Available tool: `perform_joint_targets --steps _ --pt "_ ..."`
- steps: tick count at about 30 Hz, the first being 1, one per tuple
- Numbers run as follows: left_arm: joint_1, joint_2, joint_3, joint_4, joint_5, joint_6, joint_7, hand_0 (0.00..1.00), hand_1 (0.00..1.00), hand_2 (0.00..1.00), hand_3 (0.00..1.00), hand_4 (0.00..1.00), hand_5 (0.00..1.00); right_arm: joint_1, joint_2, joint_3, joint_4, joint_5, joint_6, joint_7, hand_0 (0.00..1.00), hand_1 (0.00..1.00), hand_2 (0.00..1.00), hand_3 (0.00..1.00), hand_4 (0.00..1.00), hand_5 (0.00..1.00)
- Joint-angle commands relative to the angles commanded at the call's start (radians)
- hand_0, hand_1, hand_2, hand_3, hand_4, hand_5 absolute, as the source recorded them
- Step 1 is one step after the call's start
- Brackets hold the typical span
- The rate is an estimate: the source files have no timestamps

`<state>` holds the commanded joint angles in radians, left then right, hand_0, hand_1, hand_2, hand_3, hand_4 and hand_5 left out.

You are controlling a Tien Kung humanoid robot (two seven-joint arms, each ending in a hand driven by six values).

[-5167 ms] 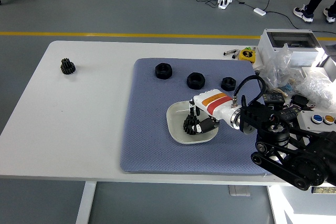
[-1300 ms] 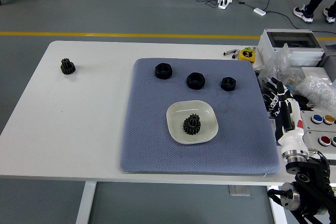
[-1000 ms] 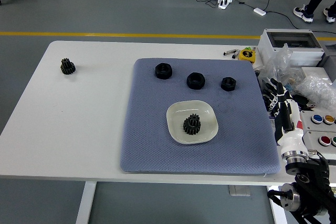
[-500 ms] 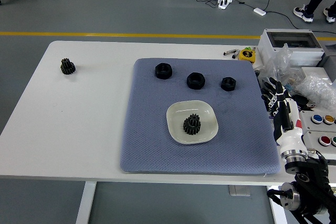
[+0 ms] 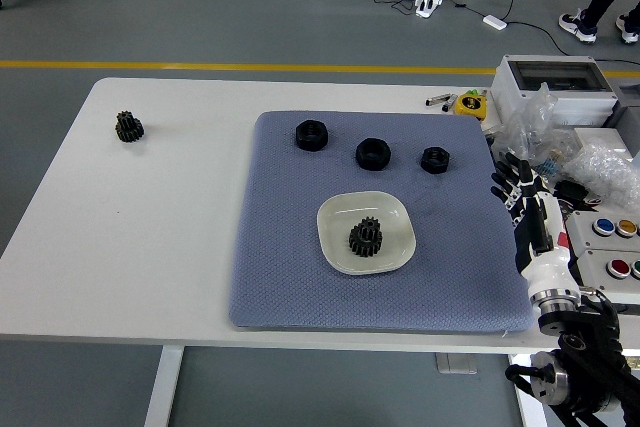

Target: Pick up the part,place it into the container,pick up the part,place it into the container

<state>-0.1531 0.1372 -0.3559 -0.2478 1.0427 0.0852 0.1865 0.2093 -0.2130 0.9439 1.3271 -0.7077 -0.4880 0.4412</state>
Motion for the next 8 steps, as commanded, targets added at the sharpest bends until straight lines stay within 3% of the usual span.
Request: perform_joint_targets --steps 8 --pt "-0.001 0.001 -0.004 0.0 0.009 -0.003 0.001 0.67 0.633 0.634 0.591 0.641 0.587 0.005 -0.004 0.008 -0.009 -0.017 0.066 -0.024 0.851 0.817 0.833 0.855 0.998 0.915"
